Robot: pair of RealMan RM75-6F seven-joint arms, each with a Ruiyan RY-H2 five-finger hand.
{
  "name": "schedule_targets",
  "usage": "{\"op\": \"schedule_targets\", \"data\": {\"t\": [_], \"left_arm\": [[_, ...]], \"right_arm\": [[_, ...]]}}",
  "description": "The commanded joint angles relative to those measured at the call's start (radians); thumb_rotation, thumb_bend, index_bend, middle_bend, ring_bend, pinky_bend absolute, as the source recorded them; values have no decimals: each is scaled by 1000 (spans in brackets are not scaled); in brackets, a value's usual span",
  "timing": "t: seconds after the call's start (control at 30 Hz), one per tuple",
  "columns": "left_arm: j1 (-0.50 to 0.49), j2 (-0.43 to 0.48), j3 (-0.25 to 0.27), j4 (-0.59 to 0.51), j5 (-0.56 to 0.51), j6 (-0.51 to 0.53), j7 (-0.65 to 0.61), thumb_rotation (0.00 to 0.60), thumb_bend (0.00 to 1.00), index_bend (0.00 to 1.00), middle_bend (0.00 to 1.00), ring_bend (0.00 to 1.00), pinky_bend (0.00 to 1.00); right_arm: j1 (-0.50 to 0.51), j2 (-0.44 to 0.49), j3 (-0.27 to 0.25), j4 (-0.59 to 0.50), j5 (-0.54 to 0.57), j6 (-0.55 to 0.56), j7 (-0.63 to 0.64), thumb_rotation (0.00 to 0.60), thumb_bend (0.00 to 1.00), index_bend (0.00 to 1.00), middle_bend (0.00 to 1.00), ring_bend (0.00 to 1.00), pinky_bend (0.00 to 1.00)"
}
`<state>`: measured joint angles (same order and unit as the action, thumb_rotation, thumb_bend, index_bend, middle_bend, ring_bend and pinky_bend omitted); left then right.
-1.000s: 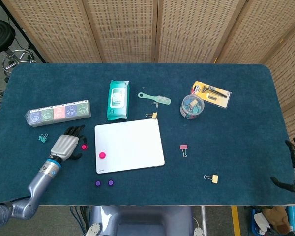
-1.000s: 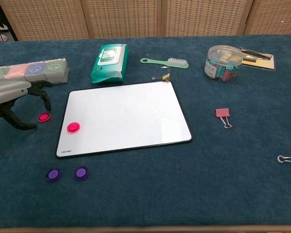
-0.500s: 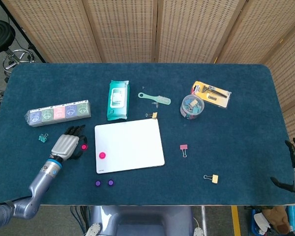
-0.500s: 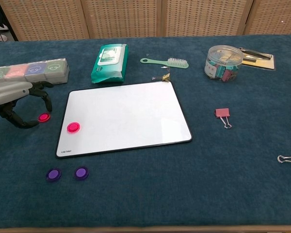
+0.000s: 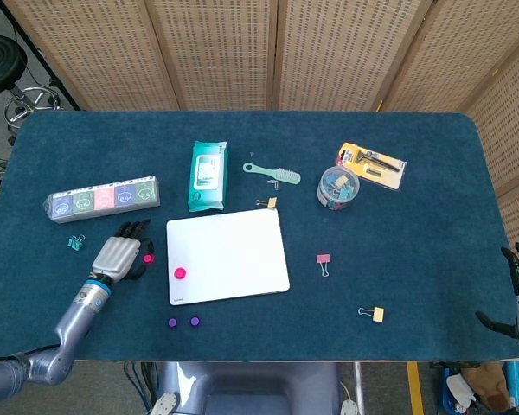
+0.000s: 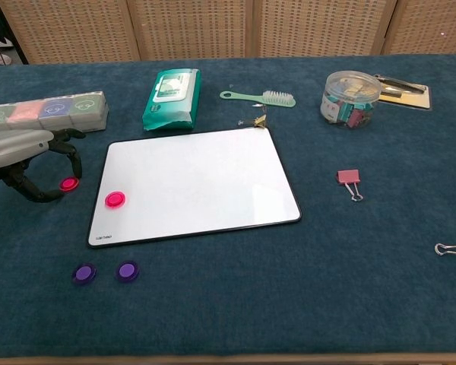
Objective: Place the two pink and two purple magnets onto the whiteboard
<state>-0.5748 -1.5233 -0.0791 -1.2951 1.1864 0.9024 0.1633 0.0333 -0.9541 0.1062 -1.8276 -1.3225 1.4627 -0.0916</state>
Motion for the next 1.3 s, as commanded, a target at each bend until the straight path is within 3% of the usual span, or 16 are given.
{"op": "schedule_targets", "data": {"t": [0.03, 0.4, 0.9, 1.3], "left_arm": [[-1, -3, 1, 2, 2, -1, 1, 600, 359, 437, 0, 0, 0], [1, -11, -2, 13, -8, 4, 16, 600, 371, 564, 0, 0, 0], [-27, 32, -45, -86, 9, 25, 21, 600, 376, 582, 0, 0, 0], [-100, -34, -63, -74, -44, -35, 97, 600, 375, 582, 0, 0, 0]], "right_arm": [[0, 0, 0, 0, 1, 0, 0, 600, 0, 0, 0, 0, 0], [0, 3, 1, 1, 1, 0, 7, 600, 0, 0, 0, 0, 0], [0, 5, 1, -1, 3, -3, 9, 600, 0, 0, 0, 0, 0], [-1, 9, 5, 4, 11, -3, 21, 600, 0, 0, 0, 0, 0]]}}
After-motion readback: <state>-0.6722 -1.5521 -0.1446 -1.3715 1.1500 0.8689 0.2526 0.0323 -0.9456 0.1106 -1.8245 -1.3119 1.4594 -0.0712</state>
